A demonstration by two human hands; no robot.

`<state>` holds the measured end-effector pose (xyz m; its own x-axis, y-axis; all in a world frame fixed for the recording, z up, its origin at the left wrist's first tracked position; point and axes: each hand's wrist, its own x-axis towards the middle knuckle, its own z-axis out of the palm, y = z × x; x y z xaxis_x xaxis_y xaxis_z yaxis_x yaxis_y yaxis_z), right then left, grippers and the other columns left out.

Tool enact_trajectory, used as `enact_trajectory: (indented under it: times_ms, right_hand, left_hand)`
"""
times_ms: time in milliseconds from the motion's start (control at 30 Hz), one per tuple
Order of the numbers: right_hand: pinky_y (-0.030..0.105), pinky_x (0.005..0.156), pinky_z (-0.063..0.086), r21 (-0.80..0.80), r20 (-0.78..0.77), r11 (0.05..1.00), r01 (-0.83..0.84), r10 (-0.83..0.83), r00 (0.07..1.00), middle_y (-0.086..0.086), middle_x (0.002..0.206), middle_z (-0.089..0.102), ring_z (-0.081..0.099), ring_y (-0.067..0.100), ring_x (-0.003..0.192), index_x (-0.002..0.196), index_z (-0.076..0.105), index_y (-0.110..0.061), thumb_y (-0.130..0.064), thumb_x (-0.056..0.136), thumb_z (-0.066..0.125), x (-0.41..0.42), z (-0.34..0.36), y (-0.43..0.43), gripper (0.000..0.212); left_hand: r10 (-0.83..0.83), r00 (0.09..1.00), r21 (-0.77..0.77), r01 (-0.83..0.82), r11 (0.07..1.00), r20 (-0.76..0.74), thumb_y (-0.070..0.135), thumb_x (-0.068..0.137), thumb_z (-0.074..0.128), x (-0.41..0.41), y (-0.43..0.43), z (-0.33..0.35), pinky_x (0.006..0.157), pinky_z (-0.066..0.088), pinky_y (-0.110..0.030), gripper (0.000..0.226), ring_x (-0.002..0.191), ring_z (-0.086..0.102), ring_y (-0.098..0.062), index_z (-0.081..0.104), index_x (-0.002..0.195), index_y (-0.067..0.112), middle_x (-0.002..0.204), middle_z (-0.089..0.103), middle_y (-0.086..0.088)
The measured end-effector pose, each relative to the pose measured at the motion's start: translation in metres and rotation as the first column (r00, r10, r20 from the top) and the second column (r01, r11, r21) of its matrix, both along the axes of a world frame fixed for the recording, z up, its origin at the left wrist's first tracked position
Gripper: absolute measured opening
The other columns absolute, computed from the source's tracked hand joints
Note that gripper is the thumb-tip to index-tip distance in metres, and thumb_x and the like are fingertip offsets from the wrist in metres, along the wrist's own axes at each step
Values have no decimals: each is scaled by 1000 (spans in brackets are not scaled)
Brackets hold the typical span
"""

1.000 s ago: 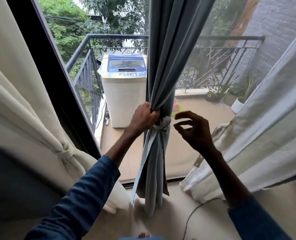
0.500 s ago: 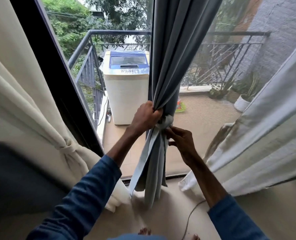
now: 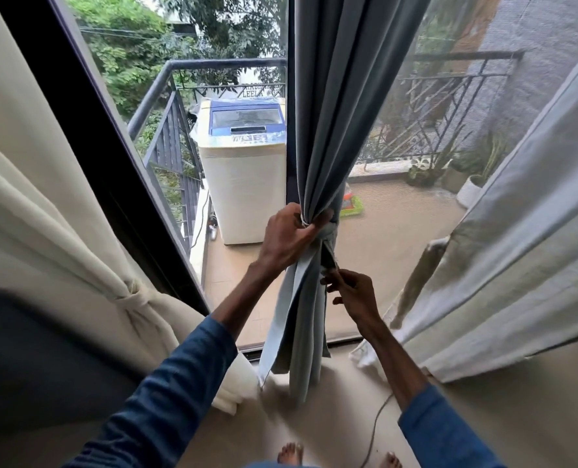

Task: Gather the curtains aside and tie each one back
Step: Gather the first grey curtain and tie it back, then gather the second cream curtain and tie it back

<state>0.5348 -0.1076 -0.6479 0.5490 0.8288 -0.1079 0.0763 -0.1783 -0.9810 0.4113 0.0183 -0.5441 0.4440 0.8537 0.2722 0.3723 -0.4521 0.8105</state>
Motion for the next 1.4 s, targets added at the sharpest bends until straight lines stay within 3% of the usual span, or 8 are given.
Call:
enact_trajectory:
  times_ms: [133, 300, 567, 700, 933, 1033, 1267, 1400]
  right_hand:
    - [27, 54, 54, 27, -91, 999, 37, -34, 995, 8, 88, 79, 74, 18, 77, 99, 77, -16, -24, 102, 61, 8, 4, -2, 18]
    - [32, 65, 58, 34, -190, 998, 54, -47, 981, 11, 99, 77, 72, 17, 86, 117, 71, -12, -16, 100, 64, 24, 8, -11, 19]
    - [30, 65, 59, 29, -255, 987, 160, -147, 956, 9, 96, 74, 69, 18, 81, 128, 59, 3, 2, 95, 64, 53, 19, -42, 34]
    - [37, 72, 62, 61, -197, 980, 190, -175, 965, 6, 91, 76, 72, 14, 79, 124, 64, 4, 2, 95, 62, 78, 35, -67, 29]
    - [24, 59, 56, 169, -59, 953, 252, -246, 968, 10, 99, 78, 71, 18, 85, 111, 72, -6, 3, 93, 62, 146, 88, -107, 22]
    - [27, 57, 54, 215, 109, 956, 199, -226, 968, 5, 93, 80, 73, 17, 79, 106, 75, -7, 0, 93, 63, 178, 116, -125, 19]
    - [27, 57, 56, 317, 378, 948, -26, -101, 920, -6, 84, 79, 75, 16, 77, 96, 78, -24, -15, 90, 71, 238, 181, -178, 13]
    - [33, 62, 59, 359, 485, 933, -11, -176, 857, -15, 88, 77, 74, 7, 85, 93, 78, -28, -25, 85, 80, 269, 227, -193, 8]
  left_hand:
    - [141, 966, -7, -143, 990, 217, 66, 68, 79, 0, -22, -11, 48, 46, -23, 61, 48, 53, -8, 49, 83, 15, 58, 58, 3]
    - [245, 964, 211, -263, 941, 105, 57, 87, 68, 12, -51, -18, 54, 48, -34, 49, 52, 58, -10, 62, 61, 16, 57, 63, 6]
    - [163, 987, 366, -147, 919, -12, 28, 89, 61, 48, -111, -34, 62, 49, -30, 12, 76, 68, -21, 71, 94, 23, 84, 73, 2]
    - [38, 997, 292, -16, 956, -71, 30, 92, 54, 84, -126, -29, 76, 55, -33, 32, 93, 70, -18, 61, 122, 23, 111, 72, 5]
    - [-31, 993, 256, 1, 967, 112, 18, 84, 60, 149, -140, 1, 69, 57, -35, 38, 82, 64, -11, 56, 121, 18, 110, 66, 7]
    - [-84, 972, 267, 24, 963, 218, 16, 84, 62, 184, -154, 24, 68, 56, -33, 47, 85, 60, -11, 49, 129, 15, 114, 62, 4]
    - [-101, 894, 253, -14, 967, 436, 38, 90, 67, 260, -196, 79, 65, 59, -31, 37, 87, 64, -8, 51, 120, 24, 109, 60, 10]
    - [-105, 886, 306, -43, 951, 451, 49, 91, 65, 290, -214, 110, 74, 59, -33, 44, 96, 62, -5, 46, 124, 26, 111, 59, 9]
